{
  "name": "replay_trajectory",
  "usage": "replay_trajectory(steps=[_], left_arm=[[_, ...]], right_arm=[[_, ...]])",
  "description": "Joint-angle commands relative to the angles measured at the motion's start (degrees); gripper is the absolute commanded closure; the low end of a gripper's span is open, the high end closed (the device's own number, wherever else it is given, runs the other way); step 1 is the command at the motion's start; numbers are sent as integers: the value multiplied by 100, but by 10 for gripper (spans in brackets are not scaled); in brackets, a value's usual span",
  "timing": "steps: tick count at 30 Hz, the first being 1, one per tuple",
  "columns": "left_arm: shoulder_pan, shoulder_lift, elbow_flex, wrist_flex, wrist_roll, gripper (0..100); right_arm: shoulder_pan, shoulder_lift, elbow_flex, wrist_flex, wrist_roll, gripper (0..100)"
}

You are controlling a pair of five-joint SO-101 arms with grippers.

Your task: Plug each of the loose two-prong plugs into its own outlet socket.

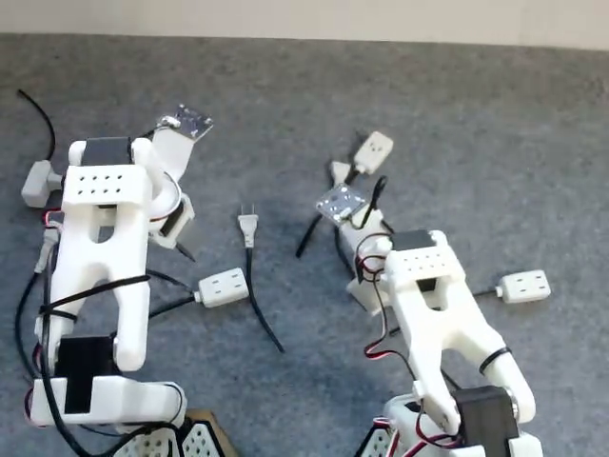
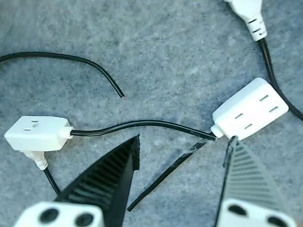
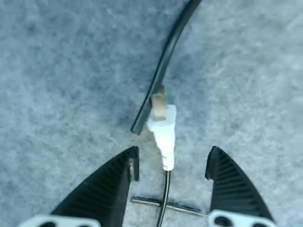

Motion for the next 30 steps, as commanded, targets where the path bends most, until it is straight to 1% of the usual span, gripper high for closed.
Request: replay_trajectory(steps=[1,8,16,18,20,23,28,30], left_arm=[[-75,-189,-22,-44,44,702],[-84,-198,-22,-26,44,704],[-84,-198,-13,-18,53,704],[-84,-198,-13,-18,53,704],[-84,-198,-13,-18,53,704],[-84,-198,-13,-18,53,704],[-84,-198,-13,-18,53,704],[-84,-198,-13,-18,53,705]], right_arm=[[-48,-224,-22,-136,70,774],[-48,-224,927,-945,70,775],[-13,-224,963,-1007,185,776],[-13,-224,963,-1007,193,811],[-13,-224,963,-1015,193,868],[-13,-233,963,-1235,193,927],[-13,-251,963,-1455,185,997],[-13,-242,963,-1446,185,993]])
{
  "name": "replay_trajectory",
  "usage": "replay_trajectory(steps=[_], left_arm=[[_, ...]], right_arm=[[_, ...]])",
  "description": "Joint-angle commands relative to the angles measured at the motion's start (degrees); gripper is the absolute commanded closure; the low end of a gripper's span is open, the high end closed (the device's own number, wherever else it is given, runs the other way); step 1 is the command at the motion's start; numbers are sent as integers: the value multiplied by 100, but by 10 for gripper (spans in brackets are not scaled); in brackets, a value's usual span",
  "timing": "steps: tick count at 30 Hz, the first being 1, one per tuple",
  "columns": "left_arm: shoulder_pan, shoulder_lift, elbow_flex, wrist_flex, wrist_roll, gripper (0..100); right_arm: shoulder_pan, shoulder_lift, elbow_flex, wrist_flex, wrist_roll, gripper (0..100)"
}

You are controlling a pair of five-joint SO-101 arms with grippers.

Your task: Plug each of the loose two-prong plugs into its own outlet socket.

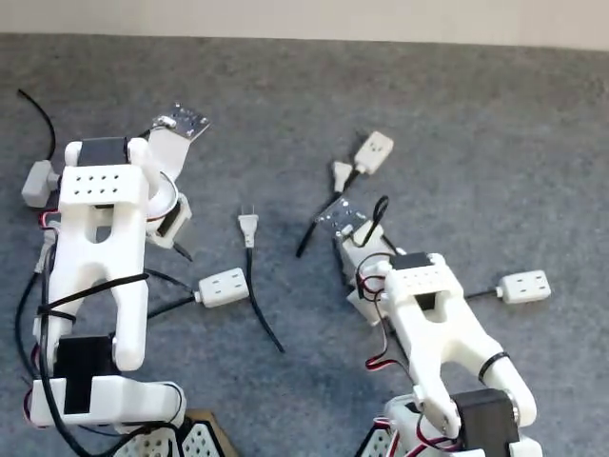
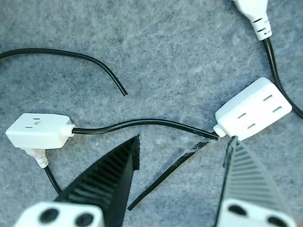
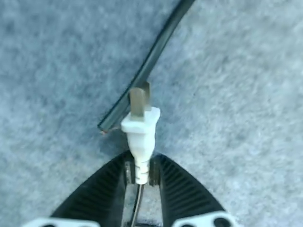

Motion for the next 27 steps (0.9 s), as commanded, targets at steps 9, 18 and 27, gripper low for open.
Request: replay_trajectory(steps=[9,18,27], left_arm=[[-31,-154,-48,-26,44,705],[338,-207,-365,281,88,700],[479,-1473,-1341,985,88,685]], right_arm=[[444,-233,-875,1552,62,994],[558,-2070,-2774,3512,26,994],[-1429,-2387,-2132,2730,-1116,994]])
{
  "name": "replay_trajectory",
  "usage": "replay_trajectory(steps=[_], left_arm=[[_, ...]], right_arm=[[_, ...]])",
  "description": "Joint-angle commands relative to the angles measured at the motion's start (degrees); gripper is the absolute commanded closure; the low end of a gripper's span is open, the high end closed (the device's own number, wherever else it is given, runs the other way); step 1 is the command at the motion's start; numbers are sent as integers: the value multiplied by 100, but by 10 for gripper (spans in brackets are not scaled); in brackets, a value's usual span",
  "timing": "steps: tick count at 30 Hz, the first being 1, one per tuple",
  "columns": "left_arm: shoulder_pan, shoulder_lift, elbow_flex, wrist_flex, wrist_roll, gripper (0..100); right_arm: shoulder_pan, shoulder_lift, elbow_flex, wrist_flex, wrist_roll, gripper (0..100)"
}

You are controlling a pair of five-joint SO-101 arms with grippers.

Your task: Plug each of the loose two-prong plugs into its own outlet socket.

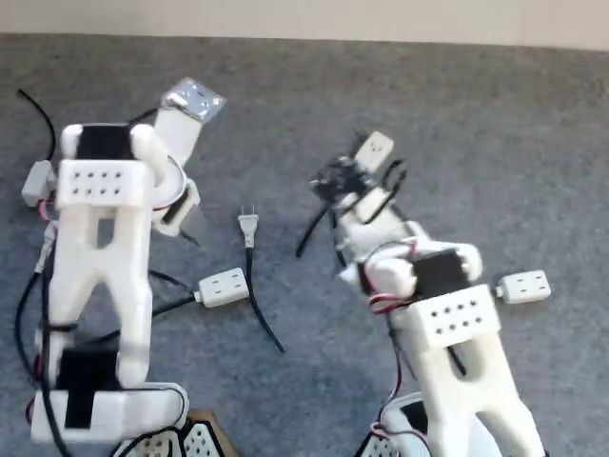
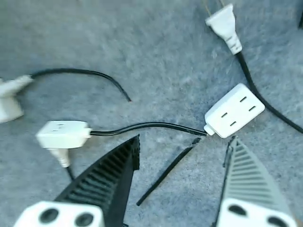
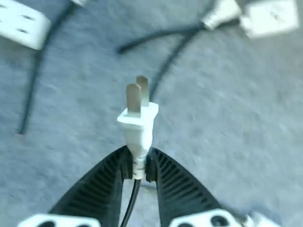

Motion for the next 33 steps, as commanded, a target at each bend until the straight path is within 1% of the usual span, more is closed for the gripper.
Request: replay_trajectory(steps=[1,2,4,8,12,16,19,22,25,29,33], left_arm=[[66,-1086,-40,79,44,665],[66,-1402,163,26,35,643],[57,-2062,769,-334,35,606],[57,-3547,2475,-1574,53,579],[57,-5068,4286,-2673,633,579],[57,-6299,5622,-3420,1178,579],[66,-6905,6105,-3613,1521,579],[92,-7231,6352,-3596,1591,579],[110,-7319,6589,-3622,1591,580],[330,-7363,6905,-3640,1591,581],[400,-7336,7257,-3965,1591,582]], right_arm=[[-664,224,-92,-444,-378,994],[-831,418,-101,-532,-431,994],[-1147,840,-110,-866,-580,993],[-1657,1297,-75,-1789,-1073,993],[-2009,1042,268,-2695,-1626,993],[-2299,330,1130,-3169,-1705,993],[-2510,-171,1622,-3160,-1705,993],[-2545,-391,1824,-3020,-1714,993],[-2554,-453,1824,-2879,-1767,993],[-2554,-453,1754,-2818,-1855,993],[-2545,-453,1332,-2360,-1846,993]])
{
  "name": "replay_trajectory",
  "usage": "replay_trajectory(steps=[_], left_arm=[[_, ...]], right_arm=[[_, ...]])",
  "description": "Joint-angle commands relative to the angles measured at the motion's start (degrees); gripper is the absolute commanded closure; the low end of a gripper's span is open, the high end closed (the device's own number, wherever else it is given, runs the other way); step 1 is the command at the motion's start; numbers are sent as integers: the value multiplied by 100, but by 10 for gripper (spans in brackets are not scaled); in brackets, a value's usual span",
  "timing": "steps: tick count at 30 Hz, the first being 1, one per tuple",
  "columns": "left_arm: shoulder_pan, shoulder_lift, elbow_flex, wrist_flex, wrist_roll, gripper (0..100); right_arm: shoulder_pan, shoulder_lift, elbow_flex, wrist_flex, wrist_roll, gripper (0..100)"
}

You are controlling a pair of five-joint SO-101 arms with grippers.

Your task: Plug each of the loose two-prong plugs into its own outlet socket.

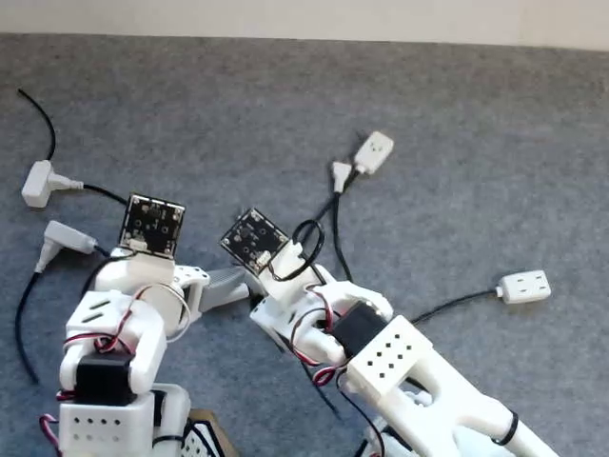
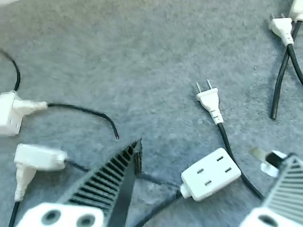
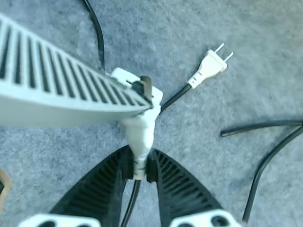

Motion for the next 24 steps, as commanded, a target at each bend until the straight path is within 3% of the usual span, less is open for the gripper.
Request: replay_trajectory(steps=[1,10,24], left_arm=[[119,48,189,-299,44,582],[418,22,488,-334,44,582],[1059,66,655,-316,18,582]], right_arm=[[-40,-207,-716,435,-44,993],[-31,-189,-2070,1604,-26,993],[-22,-154,-2237,1666,-70,993]])
